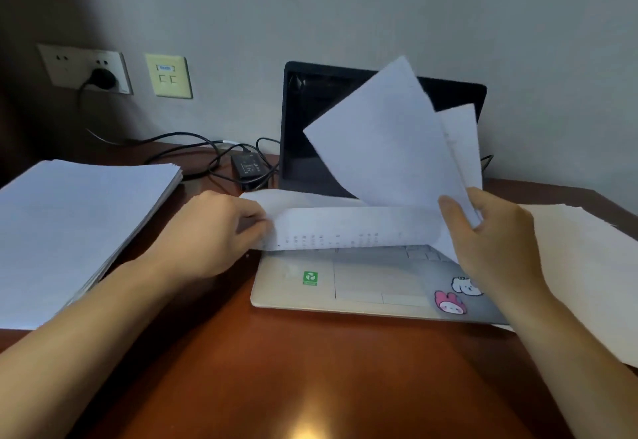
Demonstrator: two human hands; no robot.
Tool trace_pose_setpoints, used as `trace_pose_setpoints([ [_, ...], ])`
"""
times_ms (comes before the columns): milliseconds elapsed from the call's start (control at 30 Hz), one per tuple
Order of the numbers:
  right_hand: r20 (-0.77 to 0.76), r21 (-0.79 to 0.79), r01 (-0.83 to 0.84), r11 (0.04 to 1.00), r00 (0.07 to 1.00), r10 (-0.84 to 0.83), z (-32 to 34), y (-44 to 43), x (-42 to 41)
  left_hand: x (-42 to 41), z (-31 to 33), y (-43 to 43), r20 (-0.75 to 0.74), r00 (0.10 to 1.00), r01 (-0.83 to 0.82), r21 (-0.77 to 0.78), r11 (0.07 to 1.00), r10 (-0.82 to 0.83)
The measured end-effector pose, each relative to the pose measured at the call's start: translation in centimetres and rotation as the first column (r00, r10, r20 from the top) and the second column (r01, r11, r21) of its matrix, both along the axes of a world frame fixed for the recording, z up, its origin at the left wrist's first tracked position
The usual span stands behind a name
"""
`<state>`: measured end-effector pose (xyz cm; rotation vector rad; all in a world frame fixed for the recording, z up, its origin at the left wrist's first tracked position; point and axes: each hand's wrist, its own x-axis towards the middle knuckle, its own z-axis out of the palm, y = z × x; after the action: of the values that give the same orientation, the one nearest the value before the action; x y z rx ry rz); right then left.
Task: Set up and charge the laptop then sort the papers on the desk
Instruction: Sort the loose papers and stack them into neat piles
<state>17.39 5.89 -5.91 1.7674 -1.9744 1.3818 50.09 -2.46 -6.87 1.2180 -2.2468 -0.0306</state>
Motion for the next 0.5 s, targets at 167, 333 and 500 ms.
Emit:
trace_pose_setpoints([
  [167,0.161,0.0,-0.124,0.992,0.979,0.122,0.9,0.3,-0.2,0.6,2.9,-0.3,0.065,0.998,-0.008,-0.292,0.956,0.028],
  [333,0.154,0.135,-0.332,0.934,0.938,0.311,3.5,0.4,0.3,-1.8,7.8,-0.4,0.193,0.98,0.152,-0.545,0.825,-0.053],
  [500,0.133,0.156,-0.439,0.885,0.897,0.422,4.8,-0.3,4.0,-6.4,11.0,0.4,0.188,0.975,0.208,-0.595,0.776,-0.118],
])
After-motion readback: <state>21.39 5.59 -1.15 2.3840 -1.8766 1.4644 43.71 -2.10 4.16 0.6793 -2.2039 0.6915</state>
